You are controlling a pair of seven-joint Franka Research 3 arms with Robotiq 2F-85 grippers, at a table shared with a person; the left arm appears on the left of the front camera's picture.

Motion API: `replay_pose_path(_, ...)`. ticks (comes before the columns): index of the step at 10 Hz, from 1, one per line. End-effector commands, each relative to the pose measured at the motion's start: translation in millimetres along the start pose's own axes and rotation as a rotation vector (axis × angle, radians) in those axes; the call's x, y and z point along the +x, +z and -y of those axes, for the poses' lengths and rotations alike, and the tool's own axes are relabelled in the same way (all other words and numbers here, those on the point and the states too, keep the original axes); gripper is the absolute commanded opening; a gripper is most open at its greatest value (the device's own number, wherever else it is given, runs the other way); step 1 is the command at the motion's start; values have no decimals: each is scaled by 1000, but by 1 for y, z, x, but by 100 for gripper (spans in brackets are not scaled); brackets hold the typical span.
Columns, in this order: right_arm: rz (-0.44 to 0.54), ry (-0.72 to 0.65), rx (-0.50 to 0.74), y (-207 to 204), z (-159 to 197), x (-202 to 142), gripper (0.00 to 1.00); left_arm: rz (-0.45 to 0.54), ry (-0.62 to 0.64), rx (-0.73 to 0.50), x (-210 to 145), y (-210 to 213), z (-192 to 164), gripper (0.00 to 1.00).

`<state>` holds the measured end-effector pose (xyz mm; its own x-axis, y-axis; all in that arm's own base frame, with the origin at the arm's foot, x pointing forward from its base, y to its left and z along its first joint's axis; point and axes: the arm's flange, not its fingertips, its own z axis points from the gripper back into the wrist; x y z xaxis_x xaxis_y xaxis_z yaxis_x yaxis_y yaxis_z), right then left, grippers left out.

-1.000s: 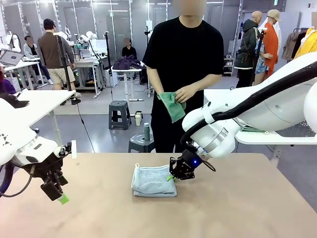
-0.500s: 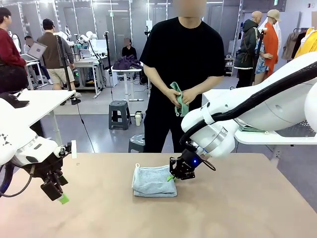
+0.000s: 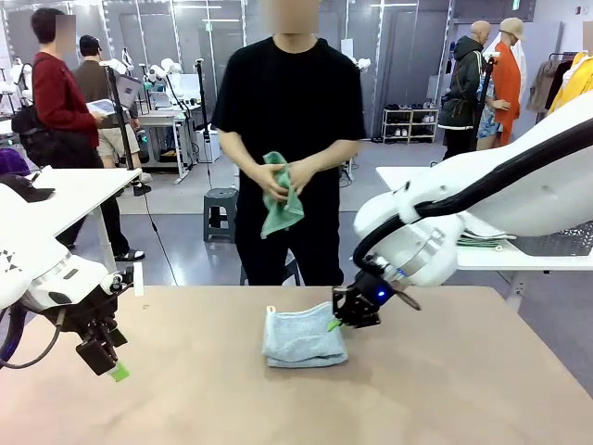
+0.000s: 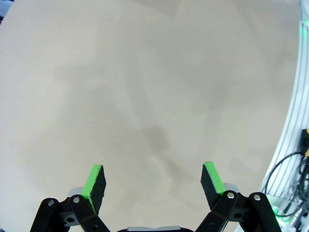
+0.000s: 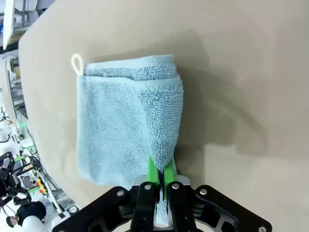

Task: Fold the towels and place them in the basket.
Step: Place the folded Towel with hook on the right side of the table.

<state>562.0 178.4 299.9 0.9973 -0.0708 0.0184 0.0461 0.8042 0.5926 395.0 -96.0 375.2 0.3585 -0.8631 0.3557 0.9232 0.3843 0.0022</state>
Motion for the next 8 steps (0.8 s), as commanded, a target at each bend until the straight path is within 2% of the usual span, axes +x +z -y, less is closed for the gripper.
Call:
replay_pose_path(1, 52, 45, -37, 48, 34, -12, 5, -12, 0, 10, 1, 0, -1, 100)
replay_pose_path(2, 84, 55, -92, 64, 54, -12, 5, -12, 0, 10, 1, 0, -1, 100)
replay_pose_path(5, 121, 39, -150, 107, 127, -7, 5, -12, 0, 10, 1, 0, -1, 100)
replay_pose_path(8, 94, 49, -165, 143, 200, -2, 5, -12, 0, 10, 1, 0, -1, 100)
